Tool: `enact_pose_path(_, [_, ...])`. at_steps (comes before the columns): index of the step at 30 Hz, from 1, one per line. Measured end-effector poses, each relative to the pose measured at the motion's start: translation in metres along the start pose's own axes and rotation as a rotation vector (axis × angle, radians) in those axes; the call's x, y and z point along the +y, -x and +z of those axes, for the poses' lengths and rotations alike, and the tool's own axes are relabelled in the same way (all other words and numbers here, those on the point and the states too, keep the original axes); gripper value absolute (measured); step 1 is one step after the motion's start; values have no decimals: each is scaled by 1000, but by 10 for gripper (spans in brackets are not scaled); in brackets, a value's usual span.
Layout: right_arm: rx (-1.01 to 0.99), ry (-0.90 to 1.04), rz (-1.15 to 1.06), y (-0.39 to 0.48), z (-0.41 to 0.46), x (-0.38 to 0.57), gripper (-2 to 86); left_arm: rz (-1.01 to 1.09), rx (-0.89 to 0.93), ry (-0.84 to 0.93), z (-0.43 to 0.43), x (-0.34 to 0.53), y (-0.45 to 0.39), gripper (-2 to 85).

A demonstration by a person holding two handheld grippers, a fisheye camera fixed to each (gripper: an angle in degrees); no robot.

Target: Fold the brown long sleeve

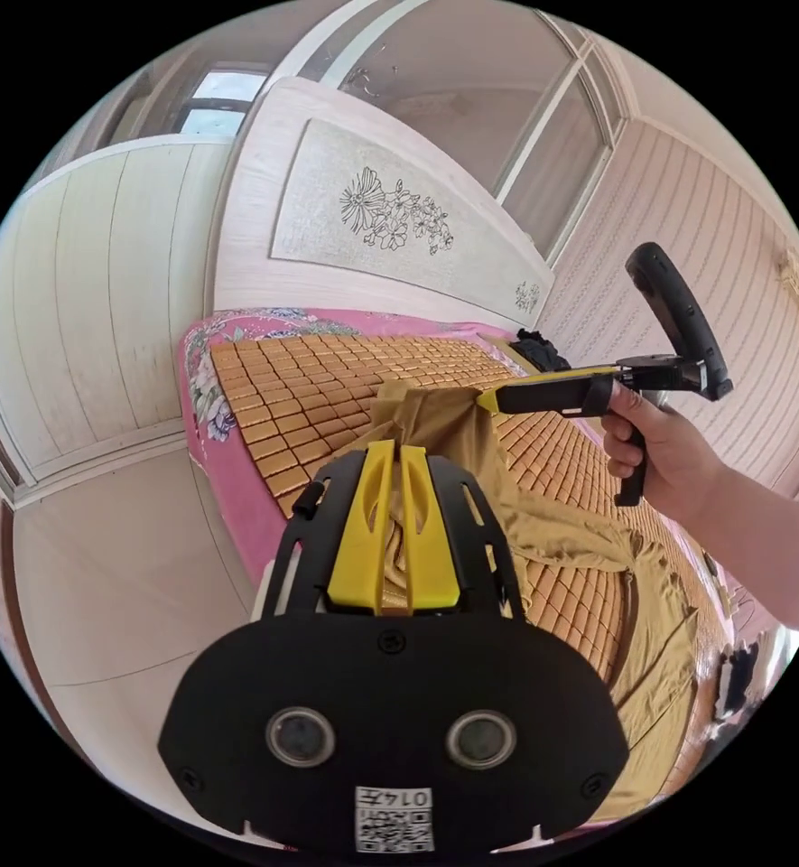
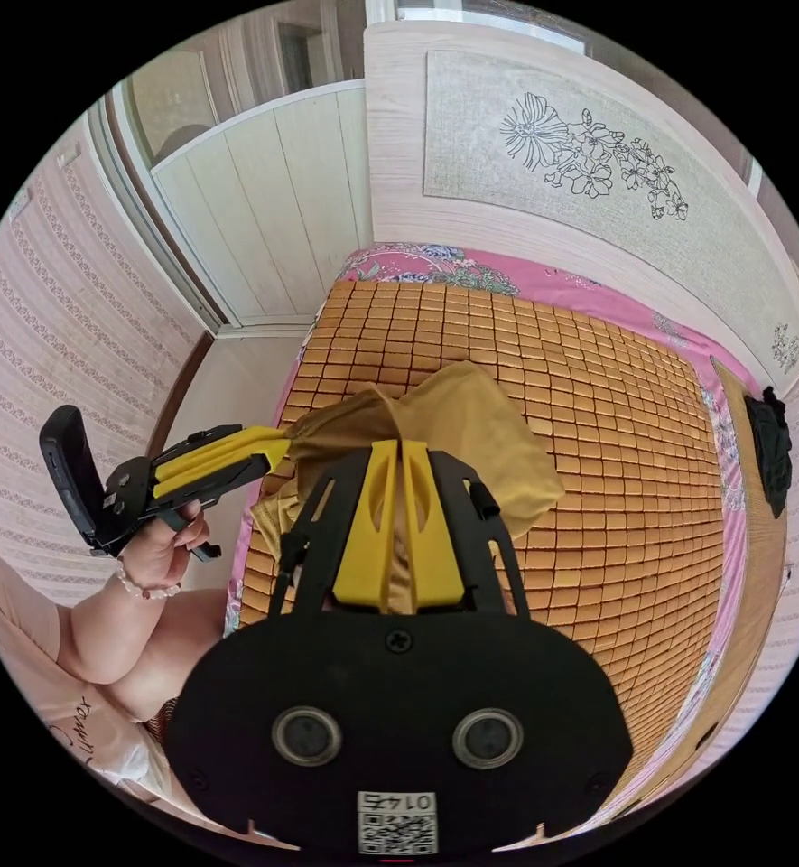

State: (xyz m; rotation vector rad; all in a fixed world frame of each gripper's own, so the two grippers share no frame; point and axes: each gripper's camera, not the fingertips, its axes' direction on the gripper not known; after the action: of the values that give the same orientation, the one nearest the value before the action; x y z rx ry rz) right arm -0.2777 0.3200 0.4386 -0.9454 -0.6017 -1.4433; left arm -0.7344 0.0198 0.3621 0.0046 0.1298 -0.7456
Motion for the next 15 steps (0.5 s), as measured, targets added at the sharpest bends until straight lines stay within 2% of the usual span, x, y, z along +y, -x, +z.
enact_pose_path(5, [28, -11, 12, -6, -24, 27, -9, 67, 77, -134, -33, 16, -9, -10])
enact_pose_path(7, [26, -54, 45, -13, -44, 43, -9, 151, 226, -208, -46, 21, -21, -10])
enact_pose_path(10, [46, -178, 153, -35, -99, 90, -9, 277, 450, -226, -58, 23, -55, -10])
enact_pose_path(11, [65, -240, 206, -44, -128, 117, -9, 302, 501, -217, -61, 22, -64, -10])
enact_pose_path(15, [128, -491, 408, -53, -240, 257, -8, 524, 919, -188, -93, 44, -152, -10])
